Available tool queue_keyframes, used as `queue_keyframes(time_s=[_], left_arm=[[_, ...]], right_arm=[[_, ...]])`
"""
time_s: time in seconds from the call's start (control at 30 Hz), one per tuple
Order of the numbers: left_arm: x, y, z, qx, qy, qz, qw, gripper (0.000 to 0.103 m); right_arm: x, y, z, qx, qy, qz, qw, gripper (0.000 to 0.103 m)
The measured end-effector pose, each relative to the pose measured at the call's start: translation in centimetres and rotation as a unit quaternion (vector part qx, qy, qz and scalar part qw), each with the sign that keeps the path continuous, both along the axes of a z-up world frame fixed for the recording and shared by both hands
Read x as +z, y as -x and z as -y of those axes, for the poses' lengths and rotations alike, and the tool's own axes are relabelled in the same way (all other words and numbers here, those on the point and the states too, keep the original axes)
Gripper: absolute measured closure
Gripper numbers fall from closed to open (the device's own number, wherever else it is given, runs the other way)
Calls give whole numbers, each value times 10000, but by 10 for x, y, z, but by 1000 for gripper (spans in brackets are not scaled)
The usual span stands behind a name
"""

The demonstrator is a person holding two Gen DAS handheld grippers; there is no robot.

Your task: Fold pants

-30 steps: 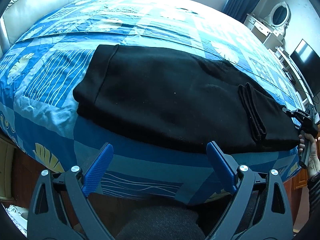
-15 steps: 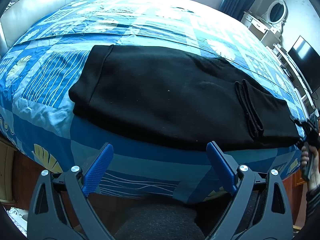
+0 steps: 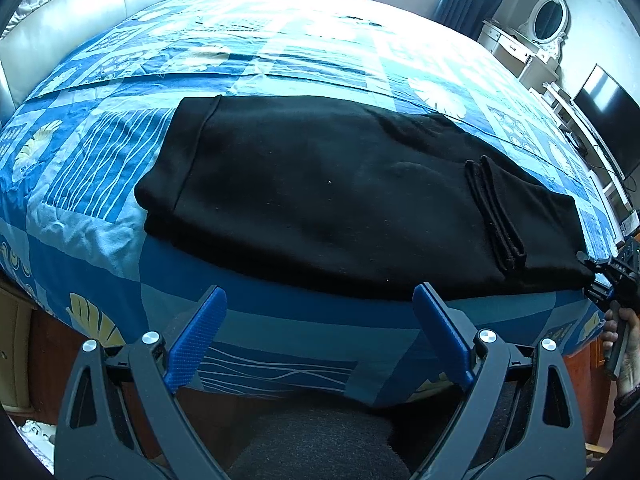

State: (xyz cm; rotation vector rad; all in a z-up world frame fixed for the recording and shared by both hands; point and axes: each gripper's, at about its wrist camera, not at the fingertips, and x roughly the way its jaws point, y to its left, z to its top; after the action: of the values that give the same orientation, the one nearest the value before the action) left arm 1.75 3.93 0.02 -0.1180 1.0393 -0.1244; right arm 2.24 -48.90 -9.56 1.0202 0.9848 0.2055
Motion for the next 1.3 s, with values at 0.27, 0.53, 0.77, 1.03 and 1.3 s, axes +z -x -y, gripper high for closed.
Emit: queue_keyframes(time_s=[0.27, 0.53, 0.77, 1.03, 1.3], left_arm=[[0, 0, 0, -22, -8, 14, 10000, 9], [0, -2, -4, 54, 29, -22, 10000, 9], [1, -5, -14, 133, 76, -36, 9999, 9], [-1, -34, -80, 358, 1036, -129, 9939, 9], [-31, -75, -162, 679, 1927, -284, 9785, 9]], right_arm=[[78, -5, -33, -492, 1266, 540, 9893, 67], [51, -55, -167, 1186, 66, 586, 9912, 67], [23, -67, -229, 1782, -236, 325, 9832, 67], [18, -61, -224, 1829, -380, 386, 9816, 67], [12, -57, -218, 1824, -409, 434, 9814, 67]])
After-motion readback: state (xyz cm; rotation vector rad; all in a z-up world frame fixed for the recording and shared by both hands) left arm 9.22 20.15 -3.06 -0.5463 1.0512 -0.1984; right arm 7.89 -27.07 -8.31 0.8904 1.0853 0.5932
